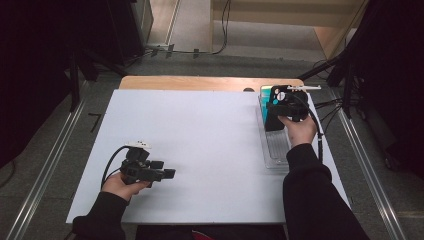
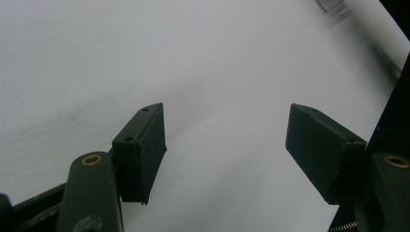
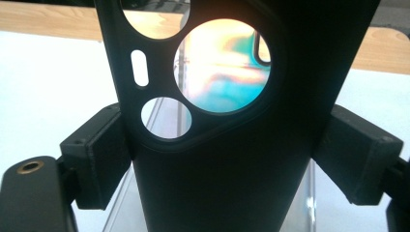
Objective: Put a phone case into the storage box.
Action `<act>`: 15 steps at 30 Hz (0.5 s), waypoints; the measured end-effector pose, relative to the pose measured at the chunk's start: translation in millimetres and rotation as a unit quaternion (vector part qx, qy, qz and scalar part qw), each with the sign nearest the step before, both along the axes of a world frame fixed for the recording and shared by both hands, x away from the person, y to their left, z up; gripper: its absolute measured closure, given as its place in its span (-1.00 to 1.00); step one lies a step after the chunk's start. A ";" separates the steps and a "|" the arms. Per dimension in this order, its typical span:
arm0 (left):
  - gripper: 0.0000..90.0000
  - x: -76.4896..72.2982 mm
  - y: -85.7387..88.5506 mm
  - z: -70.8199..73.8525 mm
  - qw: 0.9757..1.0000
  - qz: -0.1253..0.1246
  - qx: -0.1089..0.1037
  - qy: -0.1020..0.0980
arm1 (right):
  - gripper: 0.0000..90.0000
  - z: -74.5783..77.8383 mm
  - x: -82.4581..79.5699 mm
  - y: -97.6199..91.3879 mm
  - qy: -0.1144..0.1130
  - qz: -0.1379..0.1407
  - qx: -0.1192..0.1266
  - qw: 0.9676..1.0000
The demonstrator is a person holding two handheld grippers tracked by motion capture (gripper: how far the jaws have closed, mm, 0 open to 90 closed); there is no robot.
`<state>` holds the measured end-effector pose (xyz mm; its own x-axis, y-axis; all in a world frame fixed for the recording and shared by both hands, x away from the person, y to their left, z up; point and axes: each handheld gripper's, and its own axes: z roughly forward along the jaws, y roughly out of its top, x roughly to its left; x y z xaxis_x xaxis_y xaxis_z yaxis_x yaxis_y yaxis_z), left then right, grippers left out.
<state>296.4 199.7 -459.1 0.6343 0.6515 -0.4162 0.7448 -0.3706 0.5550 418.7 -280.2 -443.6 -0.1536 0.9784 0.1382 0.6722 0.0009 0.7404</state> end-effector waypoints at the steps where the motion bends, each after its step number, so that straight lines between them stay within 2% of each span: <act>1: -0.33 0.6 -0.2 -0.1 1.000 0.003 -0.004 0.001 | -0.74 -2.2 2.2 0.9 0.002 -0.003 -0.002 1.000; 3: -0.33 1.8 -0.4 -0.3 1.000 0.005 -0.014 0.005 | -0.74 -6.7 7.9 1.3 0.005 -0.004 -0.003 1.000; 5: -0.33 1.3 -1.0 -0.6 1.000 0.006 -0.012 0.004 | -0.74 -8.4 13.7 2.4 0.010 -0.008 -0.004 1.000; 10: -0.33 -0.4 -0.9 -2.4 1.000 0.004 -0.008 0.005 | -0.74 -10.5 26.5 8.4 0.013 -0.013 -0.023 1.000; 15: -0.33 0.3 0.9 -2.2 1.000 0.007 -0.009 0.009 | -0.74 -10.2 39.5 7.6 0.020 -0.026 -0.020 0.999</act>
